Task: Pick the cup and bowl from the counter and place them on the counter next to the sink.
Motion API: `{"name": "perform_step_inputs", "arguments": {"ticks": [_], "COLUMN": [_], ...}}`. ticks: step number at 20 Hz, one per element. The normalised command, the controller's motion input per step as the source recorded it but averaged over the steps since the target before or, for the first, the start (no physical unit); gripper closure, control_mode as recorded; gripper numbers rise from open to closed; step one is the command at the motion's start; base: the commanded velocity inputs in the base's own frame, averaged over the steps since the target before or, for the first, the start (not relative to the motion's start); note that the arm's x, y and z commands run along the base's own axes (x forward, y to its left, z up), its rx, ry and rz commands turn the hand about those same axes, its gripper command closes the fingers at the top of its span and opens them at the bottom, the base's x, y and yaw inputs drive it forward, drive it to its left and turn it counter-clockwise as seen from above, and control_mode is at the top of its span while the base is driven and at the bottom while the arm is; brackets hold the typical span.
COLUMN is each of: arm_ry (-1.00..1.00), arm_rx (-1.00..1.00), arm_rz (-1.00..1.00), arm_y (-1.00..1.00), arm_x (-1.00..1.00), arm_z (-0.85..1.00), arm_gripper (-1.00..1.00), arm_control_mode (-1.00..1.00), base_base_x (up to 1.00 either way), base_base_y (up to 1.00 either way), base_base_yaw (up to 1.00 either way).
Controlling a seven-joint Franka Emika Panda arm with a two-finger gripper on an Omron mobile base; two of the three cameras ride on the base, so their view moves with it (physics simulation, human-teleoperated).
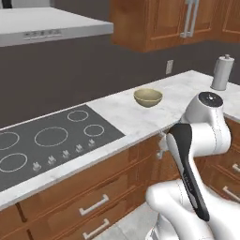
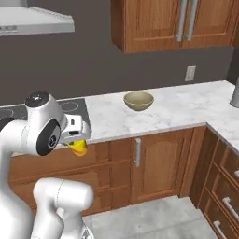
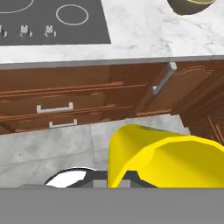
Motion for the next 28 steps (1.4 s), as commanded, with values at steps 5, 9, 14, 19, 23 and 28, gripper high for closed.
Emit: {"name": "perform_step_inputs", "arguments": {"ticks": [5, 9, 14, 19, 23, 28], "arm_ry": [0.00, 0.00, 0.00, 0.00, 0.00, 0.00], "arm_rx": [0.00, 0.00, 0.00, 0.00, 0.00, 0.00], "arm_rz": [0.00, 0.00, 0.00, 0.00, 0.00, 0.00], "arm_y": [0.00, 0.00, 0.00, 0.00, 0.00, 0.00], "arm_x": [0.00, 0.00, 0.00, 0.00, 0.00, 0.00], "arm_z": [0.00, 0.00, 0.00, 0.00, 0.00, 0.00], "arm_gripper": [1.00, 1.00, 1.00, 1.00, 1.00, 1.00], "arm_control_mode": [1.00, 1.00, 1.00, 1.00, 1.00, 1.00], "base_base_x": [0.05, 0.00, 0.00, 0.00, 0.09, 0.80], "base_base_y": [0.00, 0.00, 0.00, 0.00, 0.00, -0.15], "base_base_yaw": [-0.86, -0.82, -0.78, -0.78, -0.76, -0.25]}}
